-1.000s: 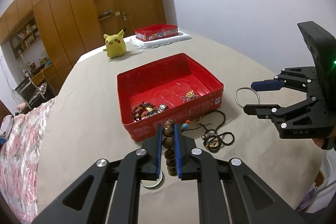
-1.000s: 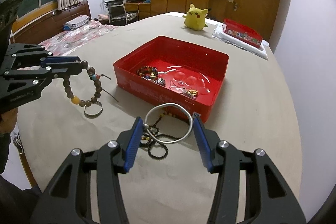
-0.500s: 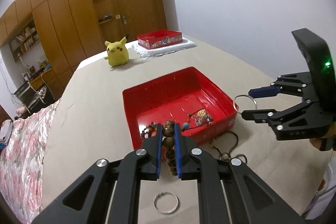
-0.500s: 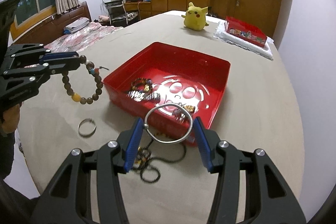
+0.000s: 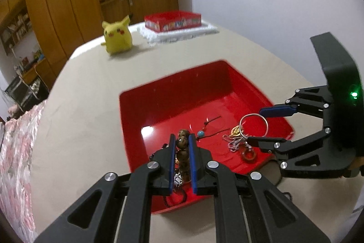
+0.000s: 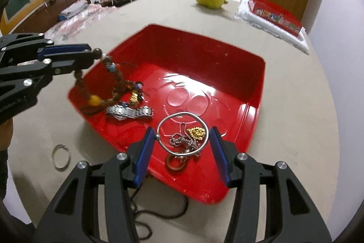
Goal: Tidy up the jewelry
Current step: 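Carry the brown bracelet into the red tray with the left tool while the right tool releases the cuff there, then grasp the hinged silver bangle with the left tool while the right tool grasps the black bead strand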
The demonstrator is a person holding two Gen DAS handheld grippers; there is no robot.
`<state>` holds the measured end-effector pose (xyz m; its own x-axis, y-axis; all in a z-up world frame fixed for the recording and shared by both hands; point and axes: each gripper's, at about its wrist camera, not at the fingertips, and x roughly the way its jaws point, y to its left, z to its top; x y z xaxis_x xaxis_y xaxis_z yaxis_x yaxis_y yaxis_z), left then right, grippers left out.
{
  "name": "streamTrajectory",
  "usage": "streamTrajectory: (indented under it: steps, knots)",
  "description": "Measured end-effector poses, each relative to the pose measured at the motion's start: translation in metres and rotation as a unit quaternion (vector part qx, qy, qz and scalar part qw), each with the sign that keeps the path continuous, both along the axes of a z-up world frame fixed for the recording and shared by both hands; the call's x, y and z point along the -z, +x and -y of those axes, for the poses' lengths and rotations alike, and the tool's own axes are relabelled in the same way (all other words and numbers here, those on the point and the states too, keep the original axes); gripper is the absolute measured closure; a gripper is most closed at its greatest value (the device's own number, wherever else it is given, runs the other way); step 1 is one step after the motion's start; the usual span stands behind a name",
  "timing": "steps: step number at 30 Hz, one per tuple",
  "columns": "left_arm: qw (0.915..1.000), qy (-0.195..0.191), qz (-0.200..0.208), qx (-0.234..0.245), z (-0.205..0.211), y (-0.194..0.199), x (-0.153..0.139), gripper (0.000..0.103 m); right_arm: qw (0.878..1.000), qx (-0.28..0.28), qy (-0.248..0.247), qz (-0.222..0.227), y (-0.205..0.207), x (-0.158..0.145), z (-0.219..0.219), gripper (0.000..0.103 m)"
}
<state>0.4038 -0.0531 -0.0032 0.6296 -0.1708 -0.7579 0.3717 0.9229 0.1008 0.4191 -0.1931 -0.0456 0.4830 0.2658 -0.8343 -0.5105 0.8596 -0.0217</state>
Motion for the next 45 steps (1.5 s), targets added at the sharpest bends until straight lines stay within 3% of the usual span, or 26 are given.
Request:
streamTrajectory:
  steps: [6,13,25,32,37,45]
  knots:
    - [0.9996,0.004,-0.027,-0.007,-0.001,0.020,0.031,0.092,1.000,0.000,-0.015,-0.011,0.011,0.018,-0.004,0.054]
    - [0.9994,0.006,-0.033,-0.013,-0.005,0.024,0.044,0.092,1.000,0.005,-0.021,-0.015,0.018,0.026,0.000,0.054]
    - [0.9995,0.008,-0.022,-0.021,-0.010,0.015,0.033,0.088,1.000,0.009,-0.008,-0.006,0.005,0.015,0.008,0.053]
    - [0.9995,0.008,0.012,-0.028,-0.023,-0.027,0.007,0.067,0.999,0.015,0.029,0.021,-0.028,-0.012,0.021,0.050]
    - [0.9985,0.001,0.036,-0.041,-0.041,-0.070,-0.006,0.060,0.997,0.017,0.043,0.057,-0.078,-0.028,0.032,0.042]
    - [0.9970,-0.001,0.026,-0.072,-0.071,-0.131,0.015,0.048,0.997,0.026,0.051,0.060,-0.145,-0.006,0.040,0.037]
